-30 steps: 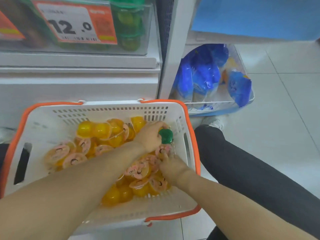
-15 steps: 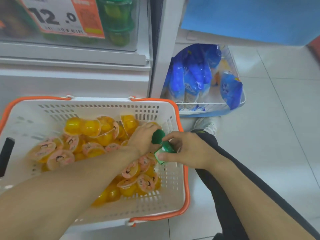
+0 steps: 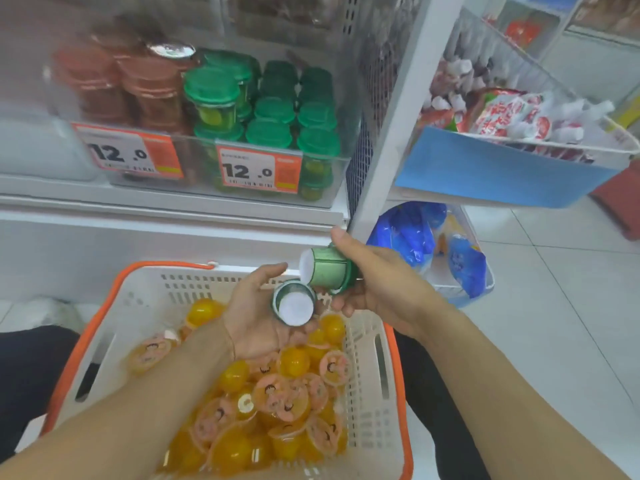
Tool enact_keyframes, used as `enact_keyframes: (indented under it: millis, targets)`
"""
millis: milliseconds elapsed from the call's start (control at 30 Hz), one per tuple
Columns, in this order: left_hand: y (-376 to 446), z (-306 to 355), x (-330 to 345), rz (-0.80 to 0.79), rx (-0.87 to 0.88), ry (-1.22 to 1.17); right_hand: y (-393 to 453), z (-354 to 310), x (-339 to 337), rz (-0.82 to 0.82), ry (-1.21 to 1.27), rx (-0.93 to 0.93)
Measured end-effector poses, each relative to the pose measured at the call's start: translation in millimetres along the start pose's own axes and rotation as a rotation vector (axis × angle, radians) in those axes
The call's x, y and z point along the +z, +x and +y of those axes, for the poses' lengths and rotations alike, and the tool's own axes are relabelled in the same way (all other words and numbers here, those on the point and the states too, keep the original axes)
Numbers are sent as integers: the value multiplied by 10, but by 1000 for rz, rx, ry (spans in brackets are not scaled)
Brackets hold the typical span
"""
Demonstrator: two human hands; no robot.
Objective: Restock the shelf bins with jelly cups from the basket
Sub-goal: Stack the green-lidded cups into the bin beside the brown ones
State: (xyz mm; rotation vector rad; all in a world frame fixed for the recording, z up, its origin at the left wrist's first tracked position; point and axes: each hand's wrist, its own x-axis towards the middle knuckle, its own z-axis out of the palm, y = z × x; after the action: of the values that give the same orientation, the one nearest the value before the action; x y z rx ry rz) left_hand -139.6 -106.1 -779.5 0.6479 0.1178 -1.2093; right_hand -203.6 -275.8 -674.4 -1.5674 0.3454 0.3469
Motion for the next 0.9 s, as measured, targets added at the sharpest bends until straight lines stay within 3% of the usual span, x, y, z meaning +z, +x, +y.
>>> enact_keyframes:
  millis: [67,200,267,333,433,533,633,900]
  targets:
    - [-172,185,232,68,31,283,-35,-296,122,50,-156,-35]
    - [-634,663,588,144,50,1160,-46,-743,212,172,-372,-23]
    - [-879,874,633,262,110,1556,-17,-859,268,179,-425,26]
    - [-1061,980,657,382,245,1754,30,-907,366,150,-472,69]
    - [-1159,978,644,422,425,1790,132,-923,544,78,-482,99]
    - [-1137,972,535,364,610,1618,241,-932,684,27,-443,83]
    - [-1165,1016,451,313,620,1489,319,-948,764,8,-365,67]
    - [-1042,1090,438,323,646,1653,413,-989,715,-25,-448,72]
